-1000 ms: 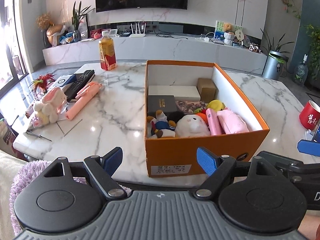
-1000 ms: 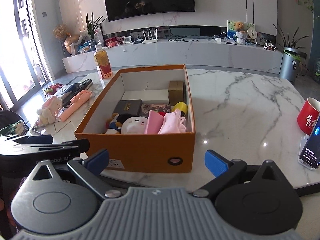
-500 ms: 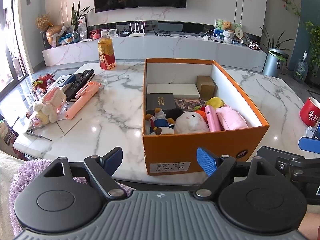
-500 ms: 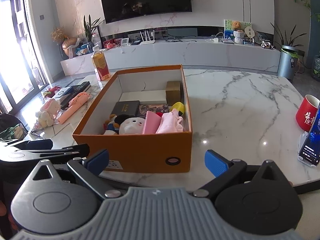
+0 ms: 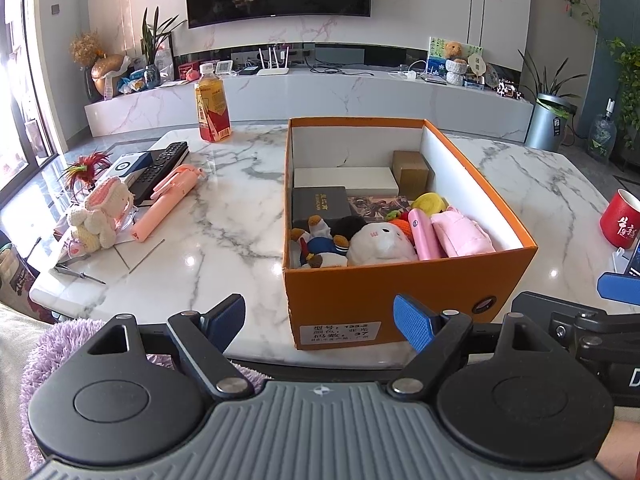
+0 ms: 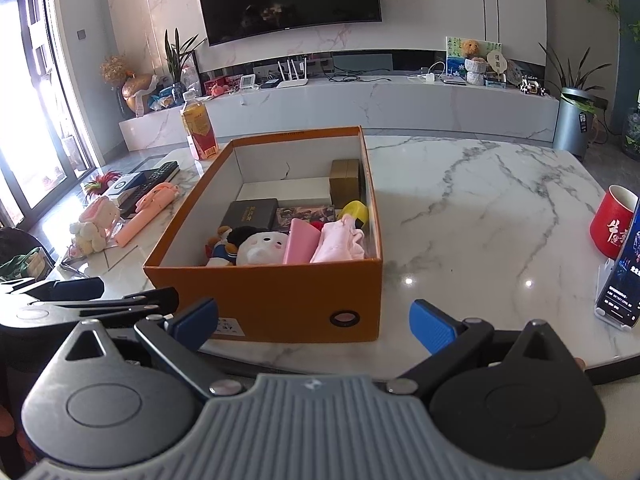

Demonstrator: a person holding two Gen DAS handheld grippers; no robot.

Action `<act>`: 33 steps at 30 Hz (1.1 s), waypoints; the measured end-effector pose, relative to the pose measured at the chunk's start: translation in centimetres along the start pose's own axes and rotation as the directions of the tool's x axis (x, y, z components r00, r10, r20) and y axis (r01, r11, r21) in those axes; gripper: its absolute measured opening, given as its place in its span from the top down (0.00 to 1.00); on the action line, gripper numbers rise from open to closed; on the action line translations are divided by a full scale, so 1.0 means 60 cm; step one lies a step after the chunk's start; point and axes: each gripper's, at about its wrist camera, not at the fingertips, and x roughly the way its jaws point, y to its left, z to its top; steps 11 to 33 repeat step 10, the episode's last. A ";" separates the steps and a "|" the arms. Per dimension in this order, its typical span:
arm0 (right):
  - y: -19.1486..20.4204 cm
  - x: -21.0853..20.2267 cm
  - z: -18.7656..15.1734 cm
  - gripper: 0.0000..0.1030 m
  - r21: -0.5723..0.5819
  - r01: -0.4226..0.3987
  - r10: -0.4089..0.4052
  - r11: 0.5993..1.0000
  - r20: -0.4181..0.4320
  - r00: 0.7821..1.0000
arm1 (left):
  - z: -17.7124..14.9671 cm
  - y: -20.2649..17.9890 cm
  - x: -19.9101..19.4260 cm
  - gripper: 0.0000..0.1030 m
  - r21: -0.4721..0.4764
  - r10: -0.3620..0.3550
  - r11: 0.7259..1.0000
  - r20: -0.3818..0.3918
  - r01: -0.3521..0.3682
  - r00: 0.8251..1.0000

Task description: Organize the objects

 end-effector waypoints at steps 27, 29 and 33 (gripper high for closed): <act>0.001 0.000 -0.004 0.01 -0.003 -0.001 0.001 1.000 -0.003 1.000 | -0.003 -0.001 -0.002 0.07 0.016 -0.015 1.000 -0.001 0.015 1.000; 0.001 0.000 -0.004 0.01 -0.003 -0.001 0.001 1.000 -0.003 1.000 | -0.003 -0.001 -0.002 0.07 0.016 -0.015 1.000 -0.001 0.015 1.000; 0.001 0.000 -0.004 0.01 -0.003 -0.001 0.001 1.000 -0.003 1.000 | -0.003 -0.001 -0.002 0.07 0.016 -0.015 1.000 -0.001 0.015 1.000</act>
